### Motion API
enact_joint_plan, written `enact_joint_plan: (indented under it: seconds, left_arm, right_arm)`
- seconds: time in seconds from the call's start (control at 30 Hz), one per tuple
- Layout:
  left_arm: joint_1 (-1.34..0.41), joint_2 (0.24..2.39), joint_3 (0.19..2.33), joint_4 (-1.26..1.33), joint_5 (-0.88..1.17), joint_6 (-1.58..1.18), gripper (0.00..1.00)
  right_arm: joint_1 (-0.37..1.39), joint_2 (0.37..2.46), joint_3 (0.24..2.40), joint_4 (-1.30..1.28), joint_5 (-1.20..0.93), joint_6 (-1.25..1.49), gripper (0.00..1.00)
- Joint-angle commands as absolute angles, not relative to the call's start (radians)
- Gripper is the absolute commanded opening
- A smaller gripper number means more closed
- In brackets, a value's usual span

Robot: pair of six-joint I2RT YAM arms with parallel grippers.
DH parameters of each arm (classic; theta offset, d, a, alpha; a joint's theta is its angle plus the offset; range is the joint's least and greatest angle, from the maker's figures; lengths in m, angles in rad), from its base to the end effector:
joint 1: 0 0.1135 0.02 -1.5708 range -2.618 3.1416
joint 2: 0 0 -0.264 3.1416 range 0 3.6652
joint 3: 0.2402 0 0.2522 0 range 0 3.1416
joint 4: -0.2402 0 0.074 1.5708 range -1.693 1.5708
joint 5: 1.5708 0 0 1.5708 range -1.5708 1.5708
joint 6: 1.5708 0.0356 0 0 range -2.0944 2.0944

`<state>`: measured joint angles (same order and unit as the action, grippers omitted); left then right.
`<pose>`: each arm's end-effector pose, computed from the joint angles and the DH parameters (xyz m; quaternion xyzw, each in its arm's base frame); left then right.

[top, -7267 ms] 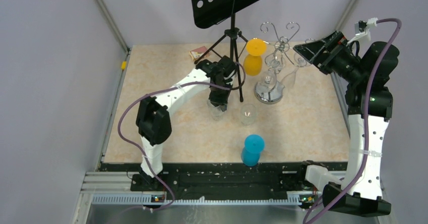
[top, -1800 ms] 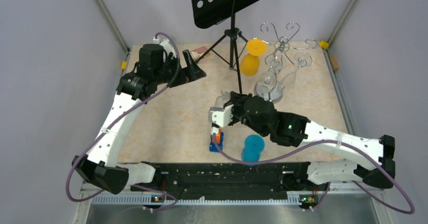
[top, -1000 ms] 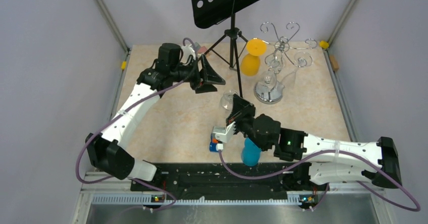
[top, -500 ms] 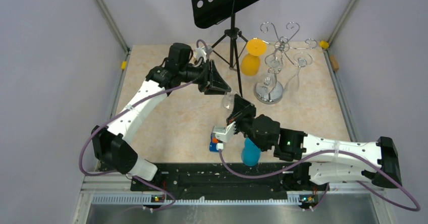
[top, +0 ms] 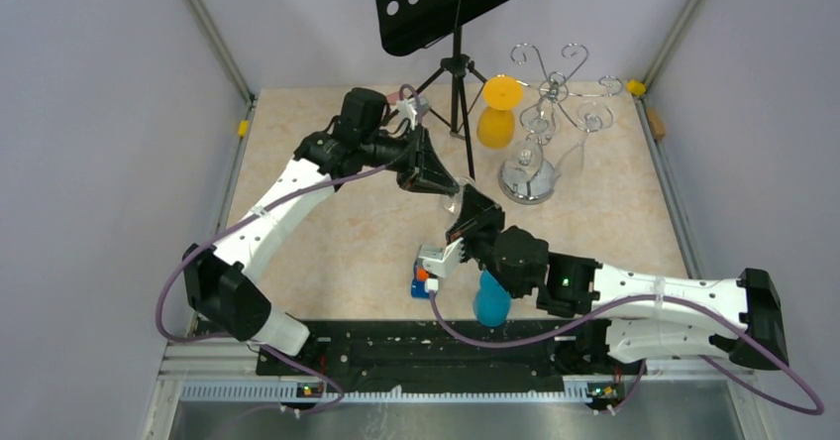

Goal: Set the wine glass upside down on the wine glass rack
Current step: Turn the wine glass upside down at the wine rack.

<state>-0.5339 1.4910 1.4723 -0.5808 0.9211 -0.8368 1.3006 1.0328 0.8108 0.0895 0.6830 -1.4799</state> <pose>0.2644 -0.1892 0.3782 0.0856 0.8145 -0.5690 0.0749 0.0851 0.2230 0.3314 -0.6578 0.3443 -0.3065 0.5957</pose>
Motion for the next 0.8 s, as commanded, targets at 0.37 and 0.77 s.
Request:
enact_joint_plan:
  seconds: [0.37, 0.77]
  left_arm:
    - [-0.554, 1.499, 1.507, -0.517, 0.914, -0.850, 0.00]
    - [-0.547, 1.474, 1.580, -0.695, 0.730, -0.630, 0.00]
  right_arm:
    - [1.312, 1.024, 0.814, 0.197, 0.710, -1.439, 0.00]
    - [1.314, 1.101, 0.874, 0.108, 0.694, -1.234, 0.91]
